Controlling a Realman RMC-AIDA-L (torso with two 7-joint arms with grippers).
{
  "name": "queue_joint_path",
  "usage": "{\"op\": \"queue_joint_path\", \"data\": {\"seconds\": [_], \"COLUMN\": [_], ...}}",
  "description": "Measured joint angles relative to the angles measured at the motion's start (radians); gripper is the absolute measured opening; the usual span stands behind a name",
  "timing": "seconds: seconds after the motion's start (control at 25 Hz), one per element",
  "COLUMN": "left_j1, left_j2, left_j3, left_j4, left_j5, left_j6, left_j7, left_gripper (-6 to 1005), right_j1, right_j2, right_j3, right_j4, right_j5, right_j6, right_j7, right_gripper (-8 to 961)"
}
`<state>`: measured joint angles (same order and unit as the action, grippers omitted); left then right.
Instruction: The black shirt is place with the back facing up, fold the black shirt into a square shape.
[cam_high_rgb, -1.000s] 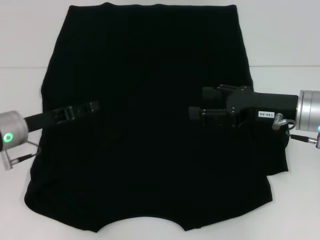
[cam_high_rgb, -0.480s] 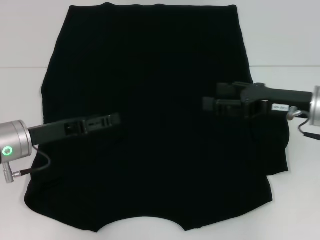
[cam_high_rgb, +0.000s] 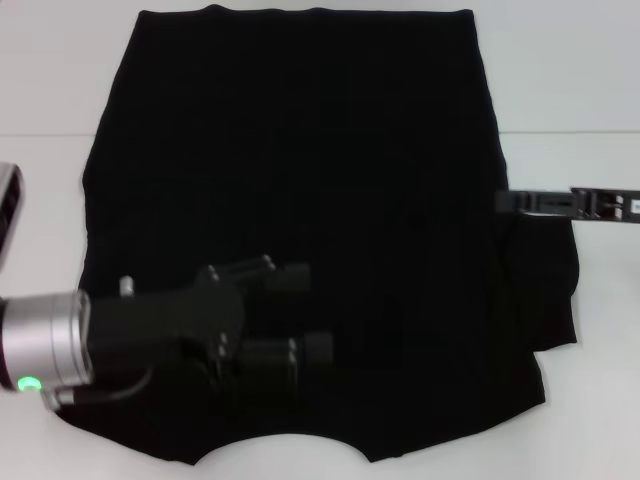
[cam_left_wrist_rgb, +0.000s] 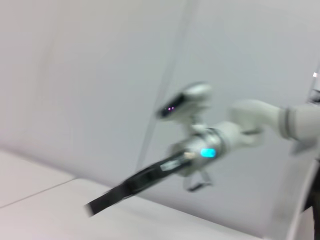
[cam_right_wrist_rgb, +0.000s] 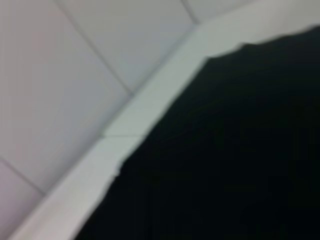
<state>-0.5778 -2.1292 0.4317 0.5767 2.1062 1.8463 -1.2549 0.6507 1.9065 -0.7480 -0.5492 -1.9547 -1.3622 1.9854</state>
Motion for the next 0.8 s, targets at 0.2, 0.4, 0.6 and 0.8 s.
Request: {"op": "queue_joint_path", "data": {"seconds": [0.2, 0.4, 0.6, 0.8], "left_j1": [0.026, 0.048, 0.052, 0.05], "left_j2": [-0.024, -0.034, -0.034, -0.033], "left_j3": [0.076, 0.125, 0.125, 0.121], "left_j4": [-0.004, 0.002, 0.002, 0.004], "left_j5": [0.007, 0.029, 0.036, 0.041], "left_j6": [0.012, -0.005, -0.01, -0.021], "left_j7": [0.14, 0.223, 0.22, 0.211], "left_gripper": [901, 901, 899, 897], "right_j1": [0.001, 0.01, 0.015, 0.011], "right_j2": [-0.034, -0.042, -0.043, -0.05], "right_j3": [0.0, -0.003, -0.001, 0.0], "right_j4": [0.007, 0.001, -0.001, 0.001], "right_j5": [-0.138, -0.238, -0.31, -0.364], "right_j6": [0.07, 0.052, 0.032, 0.046], "right_j7": [0.17, 0.296, 0.356, 0.39], "right_gripper": [909, 908, 908, 909]}}
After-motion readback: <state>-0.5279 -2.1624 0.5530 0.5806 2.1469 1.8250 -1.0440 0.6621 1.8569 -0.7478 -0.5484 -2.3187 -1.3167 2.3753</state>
